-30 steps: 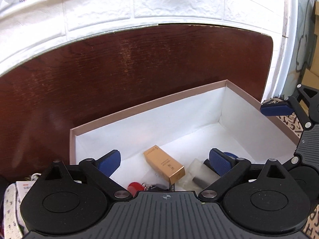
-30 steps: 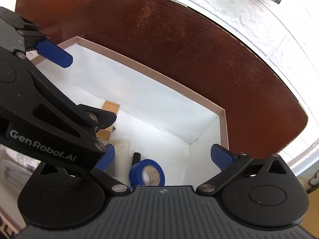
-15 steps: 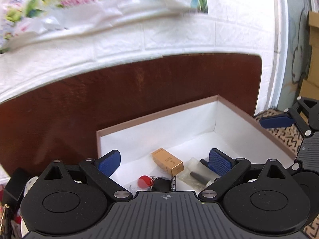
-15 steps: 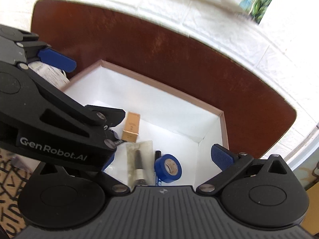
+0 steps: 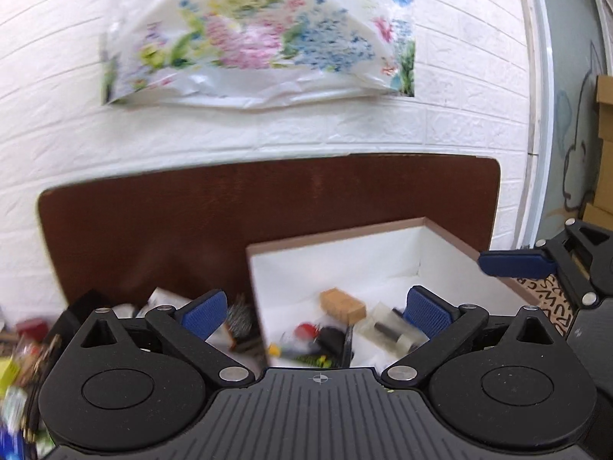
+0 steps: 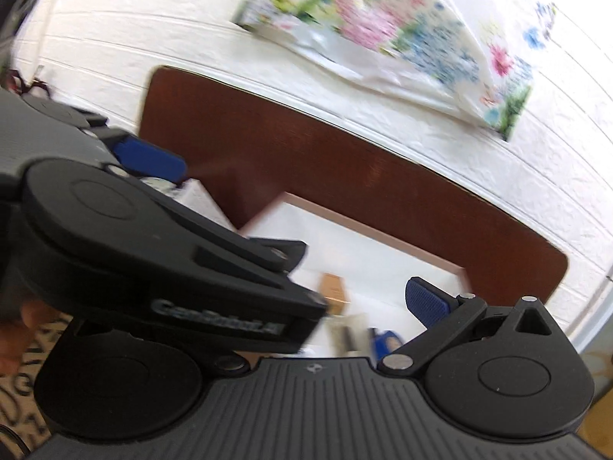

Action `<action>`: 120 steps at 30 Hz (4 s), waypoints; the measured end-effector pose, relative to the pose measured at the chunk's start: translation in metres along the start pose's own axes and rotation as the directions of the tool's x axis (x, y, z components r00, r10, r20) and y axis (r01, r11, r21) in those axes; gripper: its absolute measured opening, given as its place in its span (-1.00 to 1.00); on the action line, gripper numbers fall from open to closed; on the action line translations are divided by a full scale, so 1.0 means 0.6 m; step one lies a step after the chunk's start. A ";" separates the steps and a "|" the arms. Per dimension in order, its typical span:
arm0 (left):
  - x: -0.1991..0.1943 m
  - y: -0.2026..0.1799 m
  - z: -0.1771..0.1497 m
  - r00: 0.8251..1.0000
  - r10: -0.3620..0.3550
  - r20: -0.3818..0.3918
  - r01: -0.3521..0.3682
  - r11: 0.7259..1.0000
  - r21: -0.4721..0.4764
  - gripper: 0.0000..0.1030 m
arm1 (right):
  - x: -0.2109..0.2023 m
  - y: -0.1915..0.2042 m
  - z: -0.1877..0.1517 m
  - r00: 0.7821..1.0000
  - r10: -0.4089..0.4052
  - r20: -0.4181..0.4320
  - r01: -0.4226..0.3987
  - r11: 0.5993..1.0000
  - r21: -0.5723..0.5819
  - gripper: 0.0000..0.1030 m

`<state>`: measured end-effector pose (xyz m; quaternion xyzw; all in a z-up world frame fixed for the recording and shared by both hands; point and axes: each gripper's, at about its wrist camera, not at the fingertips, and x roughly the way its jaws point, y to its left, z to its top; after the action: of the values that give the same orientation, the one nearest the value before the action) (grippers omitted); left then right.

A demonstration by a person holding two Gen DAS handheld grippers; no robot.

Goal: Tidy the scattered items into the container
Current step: 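Withdraw both open tools from the brown box, then reach the left tool to the green repellent bottle and close on it, then lift the green bottle with the left tool over the brown box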

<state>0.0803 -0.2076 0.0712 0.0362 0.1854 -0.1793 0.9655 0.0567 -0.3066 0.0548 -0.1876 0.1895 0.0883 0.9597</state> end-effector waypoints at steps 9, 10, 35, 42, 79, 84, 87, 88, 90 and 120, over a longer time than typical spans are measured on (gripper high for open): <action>-0.097 0.073 -0.105 0.992 0.123 -0.033 -0.124 0.992 -0.030 1.00 | -0.037 0.129 -0.026 0.993 0.110 0.032 -0.110 0.994 0.000 1.00; -0.107 0.083 -0.115 0.990 0.136 -0.037 -0.138 0.990 -0.035 1.00 | -0.041 0.143 -0.027 0.992 0.119 0.034 -0.119 0.993 -0.003 1.00; -0.125 0.312 -0.228 0.972 0.130 -0.198 -0.172 0.963 -0.210 0.97 | 0.038 0.340 -0.026 0.956 0.294 0.002 -0.294 0.954 0.061 0.99; -0.087 0.350 -0.243 0.968 0.098 -0.230 -0.143 0.972 -0.186 0.88 | 0.085 0.364 -0.024 0.946 0.322 -0.034 -0.320 0.946 0.061 0.96; 0.083 0.428 -0.220 0.933 -0.129 -0.336 0.060 0.976 -0.207 0.25 | 0.240 0.390 0.010 0.895 0.427 -0.125 -0.415 0.903 0.112 0.39; 0.065 0.420 -0.224 0.927 -0.135 -0.350 0.057 0.973 -0.225 0.25 | 0.223 0.386 0.006 0.886 0.443 -0.135 -0.430 0.895 0.118 0.38; 0.045 0.407 -0.231 0.924 -0.144 -0.355 0.060 0.970 -0.235 0.25 | 0.201 0.383 0.001 0.882 0.448 -0.145 -0.435 0.893 0.113 0.38; 0.038 0.400 -0.233 0.923 -0.143 -0.356 0.059 0.970 -0.236 0.25 | 0.192 0.382 -0.002 0.881 0.449 -0.150 -0.435 0.893 0.114 0.38; 0.021 0.384 -0.238 0.923 -0.146 -0.357 0.061 0.969 -0.239 0.25 | 0.170 0.378 -0.010 0.881 0.443 -0.165 -0.428 0.896 0.121 0.38; -0.083 0.081 -0.288 0.843 -0.340 -0.417 0.315 0.940 -0.130 0.28 | -0.084 0.237 -0.179 0.943 0.275 -0.186 -0.223 0.940 0.258 0.38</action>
<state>-0.0048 -0.1220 -0.0708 0.0158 0.4037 -0.3233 0.8557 -0.0590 -0.2239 -0.0636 -0.0564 0.3256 0.1657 0.9292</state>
